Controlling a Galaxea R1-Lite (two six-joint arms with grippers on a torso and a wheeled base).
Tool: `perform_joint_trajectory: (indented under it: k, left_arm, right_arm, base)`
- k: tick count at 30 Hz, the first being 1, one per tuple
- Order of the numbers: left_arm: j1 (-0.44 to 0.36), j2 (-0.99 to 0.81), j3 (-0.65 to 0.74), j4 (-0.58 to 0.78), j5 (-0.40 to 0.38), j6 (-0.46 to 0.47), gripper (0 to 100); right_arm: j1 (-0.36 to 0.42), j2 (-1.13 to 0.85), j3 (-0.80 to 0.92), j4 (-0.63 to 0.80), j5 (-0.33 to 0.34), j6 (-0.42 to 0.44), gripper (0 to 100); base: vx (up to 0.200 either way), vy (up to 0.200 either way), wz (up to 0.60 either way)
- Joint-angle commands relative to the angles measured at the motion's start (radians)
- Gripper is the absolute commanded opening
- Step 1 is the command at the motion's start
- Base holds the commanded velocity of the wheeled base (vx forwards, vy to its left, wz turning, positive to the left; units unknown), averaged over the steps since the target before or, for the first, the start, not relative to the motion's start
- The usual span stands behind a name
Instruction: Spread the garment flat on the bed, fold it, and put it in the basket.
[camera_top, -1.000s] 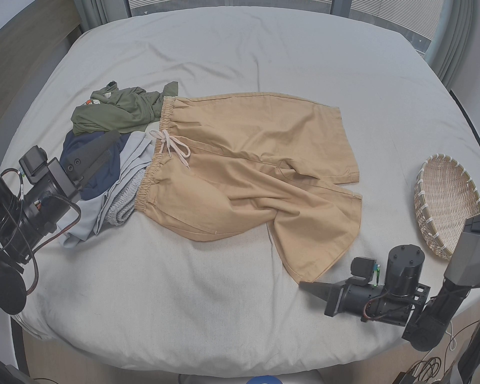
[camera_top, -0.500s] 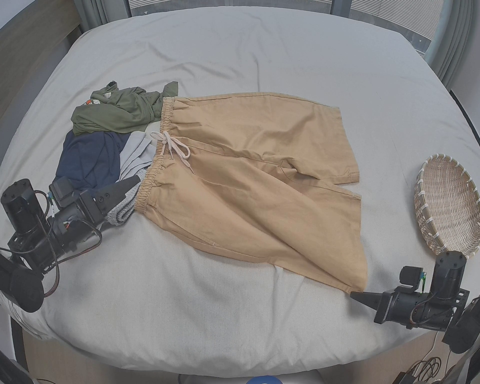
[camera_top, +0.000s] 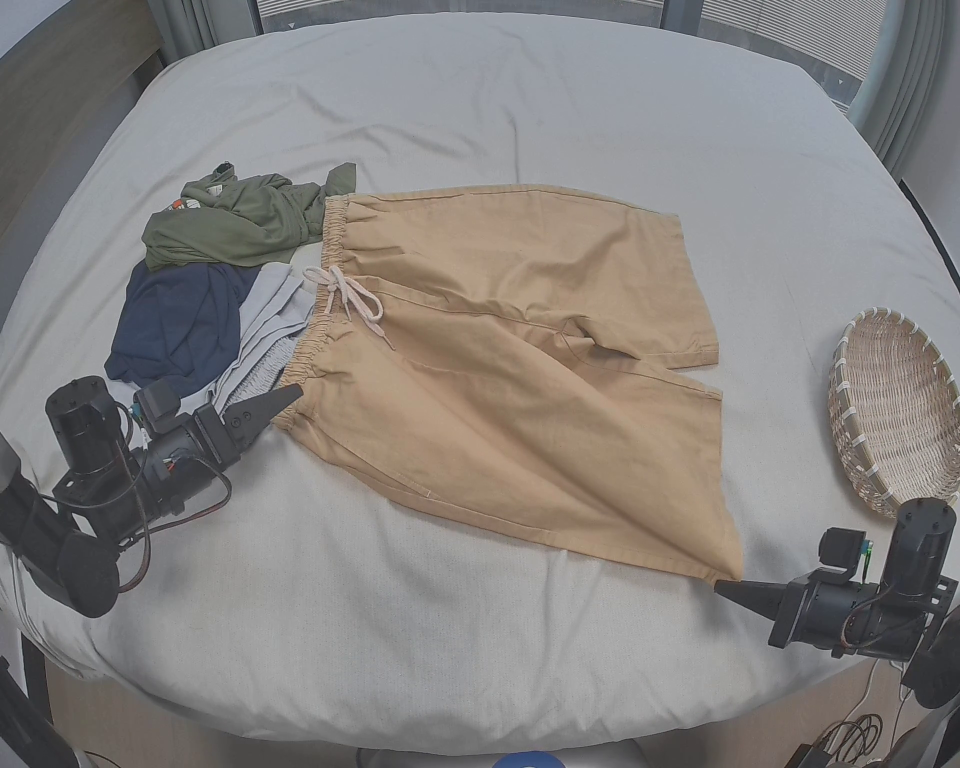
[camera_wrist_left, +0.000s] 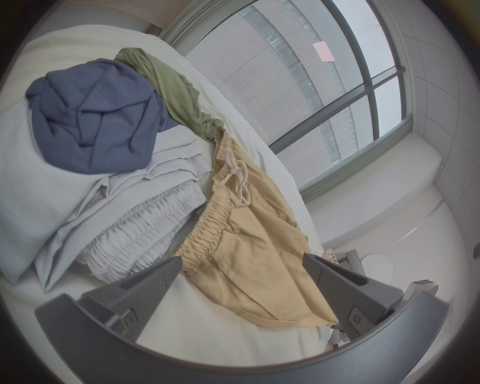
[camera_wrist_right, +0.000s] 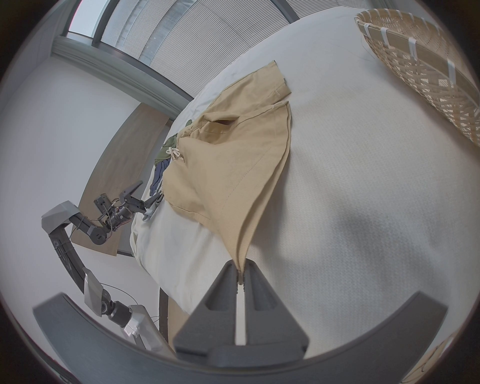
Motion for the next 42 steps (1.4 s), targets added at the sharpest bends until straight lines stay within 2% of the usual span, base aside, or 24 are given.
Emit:
perform_joint_trajectory:
  k: [1, 20, 21, 27, 33, 39, 41, 42]
  left_arm:
    - [0.0, 0.057, -0.013, -0.001, 0.004, 0.0, 100]
    - [-0.011, 0.148, -0.097, -0.035, 0.042, 0.0, 100]
    - [-0.011, 0.149, -0.091, -0.041, 0.039, 0.0, 0]
    - [-0.001, 0.14, -0.062, -0.05, 0.038, 0.001, 0]
    - [0.0, 0.053, 0.05, -0.067, 0.029, -0.005, 0]
    - [0.002, -0.087, 0.21, -0.04, 0.029, -0.003, 0]
    - [0.002, -0.087, 0.21, -0.04, 0.029, -0.003, 0]
    - [0.002, -0.136, 0.274, -0.011, 0.029, 0.0, 0]
  right_arm:
    - [0.0, -0.013, 0.018, -0.003, 0.0, 0.001, 0]
    - [0.0, -0.024, 0.018, -0.011, 0.003, 0.001, 0]
    - [0.0, -0.024, 0.018, -0.008, 0.003, 0.001, 0]
    - [0.0, -0.022, 0.018, -0.005, 0.002, 0.002, 0]
    - [-0.015, -0.022, 0.018, 0.003, 0.003, 0.009, 0]
    - [-0.049, -0.021, 0.018, 0.109, 0.026, 0.001, 0]
    - [-0.049, -0.021, 0.018, 0.109, 0.026, 0.001, 0]
    - [-0.049, -0.044, 0.018, 0.17, 0.042, -0.001, 0]
  base:
    - [0.0, 0.0, 0.0]
    - [0.0, 0.0, 0.0]
    - [0.0, 0.0, 0.0]
    - [0.0, 0.0, 0.0]
    - [0.0, 0.0, 0.0]
    - [0.0, 0.0, 0.0]
    - [0.0, 0.0, 0.0]
    - [0.0, 0.0, 0.0]
